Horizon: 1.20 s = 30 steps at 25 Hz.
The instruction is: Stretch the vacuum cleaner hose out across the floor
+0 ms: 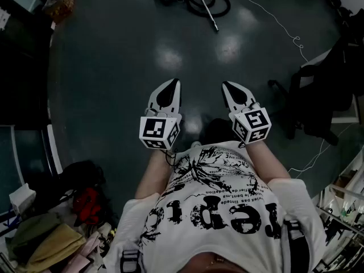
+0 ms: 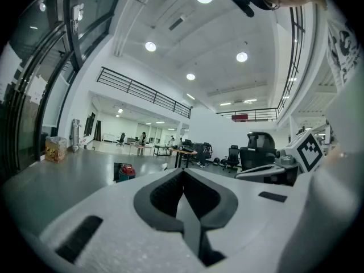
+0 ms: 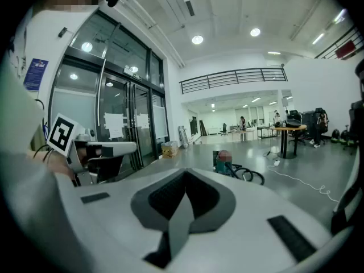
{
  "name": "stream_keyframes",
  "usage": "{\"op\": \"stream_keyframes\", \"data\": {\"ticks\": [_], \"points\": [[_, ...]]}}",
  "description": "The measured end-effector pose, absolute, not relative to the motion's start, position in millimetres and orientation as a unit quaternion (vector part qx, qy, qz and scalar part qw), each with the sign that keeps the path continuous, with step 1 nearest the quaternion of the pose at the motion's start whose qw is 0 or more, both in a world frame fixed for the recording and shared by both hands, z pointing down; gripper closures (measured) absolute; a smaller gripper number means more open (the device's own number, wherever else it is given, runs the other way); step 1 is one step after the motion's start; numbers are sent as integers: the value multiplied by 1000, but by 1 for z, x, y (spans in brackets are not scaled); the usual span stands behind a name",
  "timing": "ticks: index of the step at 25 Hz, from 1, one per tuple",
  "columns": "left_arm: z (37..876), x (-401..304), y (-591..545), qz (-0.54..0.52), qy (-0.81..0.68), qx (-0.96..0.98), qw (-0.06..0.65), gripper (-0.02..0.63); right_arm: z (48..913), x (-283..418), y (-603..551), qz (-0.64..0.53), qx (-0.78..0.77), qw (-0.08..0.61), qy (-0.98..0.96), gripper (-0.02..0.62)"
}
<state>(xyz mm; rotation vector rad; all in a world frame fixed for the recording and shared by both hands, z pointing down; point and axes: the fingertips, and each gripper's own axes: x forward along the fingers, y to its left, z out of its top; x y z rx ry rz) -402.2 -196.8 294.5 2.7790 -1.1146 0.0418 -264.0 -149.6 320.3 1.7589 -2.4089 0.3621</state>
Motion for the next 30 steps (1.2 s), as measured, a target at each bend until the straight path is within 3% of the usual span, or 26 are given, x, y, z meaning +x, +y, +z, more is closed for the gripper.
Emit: {"op": "stream_keyframes", "data": {"ticks": [8, 22, 30], "points": [[320, -368, -278, 29, -388, 916, 94, 601, 345, -214, -233, 129, 585, 86, -796, 592], [305, -227, -549, 39, -381, 919, 91, 601, 334, -92, -505, 138, 548, 86, -821, 592], [323, -197, -681, 55, -369, 921, 111, 601, 345, -47, -634, 141, 579, 91, -798, 592]]}}
